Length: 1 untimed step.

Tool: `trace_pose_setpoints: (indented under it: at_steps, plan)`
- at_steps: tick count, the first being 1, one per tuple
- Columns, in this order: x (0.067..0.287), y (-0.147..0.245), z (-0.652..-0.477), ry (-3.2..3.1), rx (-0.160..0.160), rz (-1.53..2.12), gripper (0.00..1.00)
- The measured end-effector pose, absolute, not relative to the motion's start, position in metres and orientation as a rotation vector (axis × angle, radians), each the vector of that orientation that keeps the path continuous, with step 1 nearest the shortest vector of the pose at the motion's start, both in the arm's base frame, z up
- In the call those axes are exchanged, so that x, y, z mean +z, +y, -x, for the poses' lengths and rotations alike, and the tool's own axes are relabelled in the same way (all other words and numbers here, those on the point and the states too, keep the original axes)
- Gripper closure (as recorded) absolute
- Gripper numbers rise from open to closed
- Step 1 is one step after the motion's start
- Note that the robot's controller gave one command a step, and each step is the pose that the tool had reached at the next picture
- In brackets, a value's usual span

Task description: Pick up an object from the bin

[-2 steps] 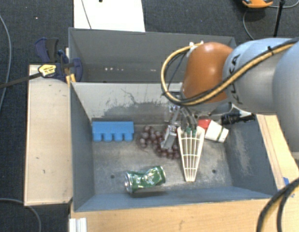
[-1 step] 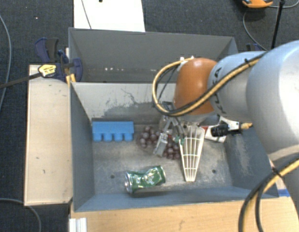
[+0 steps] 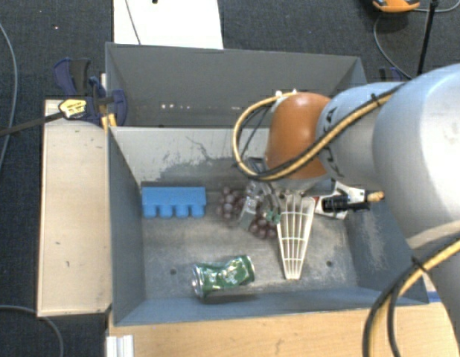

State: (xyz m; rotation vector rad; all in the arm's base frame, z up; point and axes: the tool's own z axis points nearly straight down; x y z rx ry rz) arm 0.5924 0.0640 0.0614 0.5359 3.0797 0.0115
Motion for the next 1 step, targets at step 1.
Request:
trace_pose_setpoints:
  at_steps: [1]
  plan:
    - [0.0624,0.0639,-0.5922,3.079,0.012,-0.539,1.0]
